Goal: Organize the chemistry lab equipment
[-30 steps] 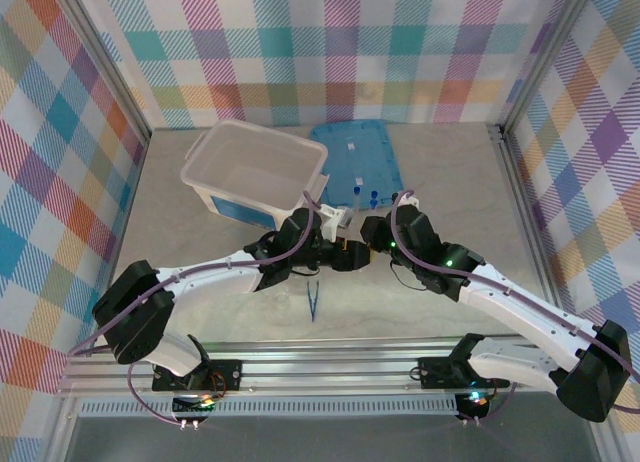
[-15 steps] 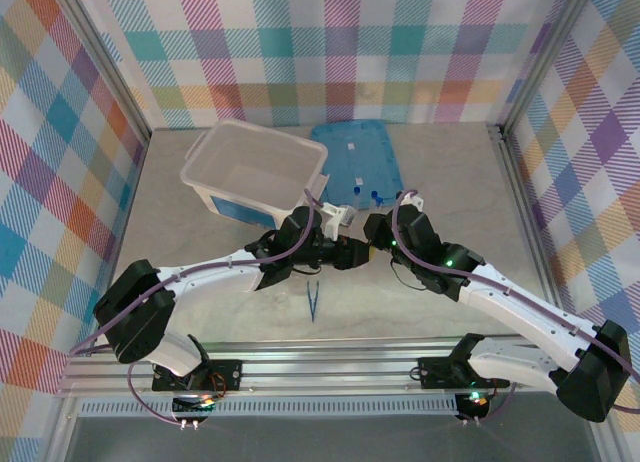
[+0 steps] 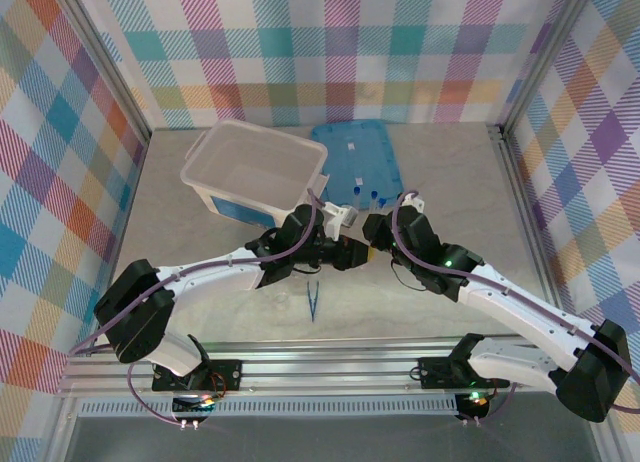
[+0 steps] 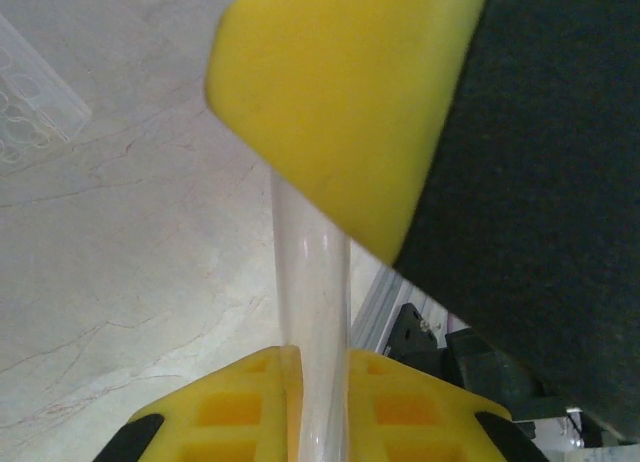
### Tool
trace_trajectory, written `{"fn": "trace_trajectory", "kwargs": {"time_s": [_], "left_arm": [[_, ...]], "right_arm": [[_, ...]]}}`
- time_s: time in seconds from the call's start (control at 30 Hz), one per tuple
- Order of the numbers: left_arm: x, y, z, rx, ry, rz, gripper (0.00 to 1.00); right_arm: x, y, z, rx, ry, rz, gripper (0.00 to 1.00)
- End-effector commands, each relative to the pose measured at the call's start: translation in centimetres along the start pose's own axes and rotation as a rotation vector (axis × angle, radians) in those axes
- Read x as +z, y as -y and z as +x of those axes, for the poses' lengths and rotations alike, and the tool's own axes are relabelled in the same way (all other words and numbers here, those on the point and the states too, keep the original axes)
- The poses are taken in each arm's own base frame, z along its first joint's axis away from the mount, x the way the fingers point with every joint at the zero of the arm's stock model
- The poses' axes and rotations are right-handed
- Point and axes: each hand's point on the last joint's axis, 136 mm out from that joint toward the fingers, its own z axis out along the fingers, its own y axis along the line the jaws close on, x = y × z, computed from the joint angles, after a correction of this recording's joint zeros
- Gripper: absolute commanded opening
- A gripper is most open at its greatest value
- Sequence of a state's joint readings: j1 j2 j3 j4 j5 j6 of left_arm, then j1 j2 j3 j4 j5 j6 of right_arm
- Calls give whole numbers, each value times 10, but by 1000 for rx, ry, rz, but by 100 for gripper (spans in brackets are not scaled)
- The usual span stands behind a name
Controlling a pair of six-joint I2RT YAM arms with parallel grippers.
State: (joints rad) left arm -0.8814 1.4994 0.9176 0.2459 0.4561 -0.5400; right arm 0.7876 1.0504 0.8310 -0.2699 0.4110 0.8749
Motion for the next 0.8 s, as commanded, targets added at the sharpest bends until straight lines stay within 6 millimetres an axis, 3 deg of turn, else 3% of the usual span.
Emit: {"fn": "trace_trajectory", "kwargs": {"time_s": [0.0, 0.17, 0.3, 0.4, 0.6, 0.77], "left_arm": [[-2, 11, -3, 79, -19, 8, 5], [-8, 4, -3, 137, -32, -48, 4], [-13, -7, 1, 184, -55, -110, 4], [-18, -12, 0, 223, -49, -148, 4], [-21, -18, 0, 265, -56, -191, 3], [-27, -22, -1, 298, -56, -227, 3]], "right_arm": [[-3, 1, -7, 10, 20, -4, 42], [-24, 5, -31, -35, 26, -3, 55], [-42, 13, -55, -76, -1, -8, 58], [-42, 13, -60, -85, -107, -60, 58], [-22, -10, -35, -99, -395, -258, 59], [-1, -11, -14, -61, -529, -301, 59]]}}
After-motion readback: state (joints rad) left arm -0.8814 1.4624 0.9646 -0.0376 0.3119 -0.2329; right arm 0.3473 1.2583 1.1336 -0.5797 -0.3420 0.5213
